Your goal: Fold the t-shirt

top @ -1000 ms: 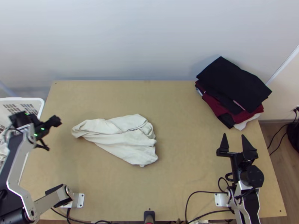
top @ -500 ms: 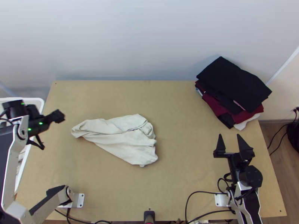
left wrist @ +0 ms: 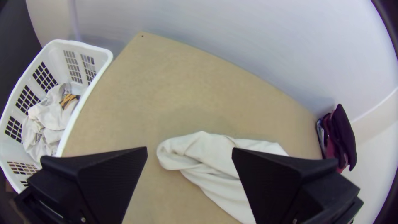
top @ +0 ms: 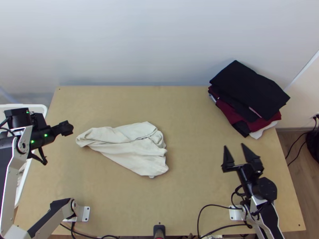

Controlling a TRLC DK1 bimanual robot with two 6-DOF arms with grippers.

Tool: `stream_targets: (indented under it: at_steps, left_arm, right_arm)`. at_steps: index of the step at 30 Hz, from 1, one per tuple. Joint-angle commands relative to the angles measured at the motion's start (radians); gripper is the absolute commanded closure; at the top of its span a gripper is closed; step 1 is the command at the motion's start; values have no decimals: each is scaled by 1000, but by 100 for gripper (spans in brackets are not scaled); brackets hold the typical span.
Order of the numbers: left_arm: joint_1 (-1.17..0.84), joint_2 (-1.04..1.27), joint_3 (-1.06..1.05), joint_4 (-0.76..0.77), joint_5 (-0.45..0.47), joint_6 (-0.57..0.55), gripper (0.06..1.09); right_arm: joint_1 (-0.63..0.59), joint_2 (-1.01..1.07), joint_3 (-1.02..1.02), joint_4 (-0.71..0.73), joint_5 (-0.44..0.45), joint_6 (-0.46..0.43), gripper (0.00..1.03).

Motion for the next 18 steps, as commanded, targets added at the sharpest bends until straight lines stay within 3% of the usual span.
stream_targets:
  at_steps: [1, 13, 18]
  left_arm:
    - [-6, -29, 21, -24, -17, 23, 10]
    - [5, -23, 10, -22, -20, 58, 10]
    - [0, -19, -27, 15, -18, 70, 10]
  right_arm:
    - [47, 14, -6, -28, -12, 28, 4]
    - [121, 142, 31, -54, -17, 63, 4]
    - [121, 495, 240, -147, -35, 97, 5]
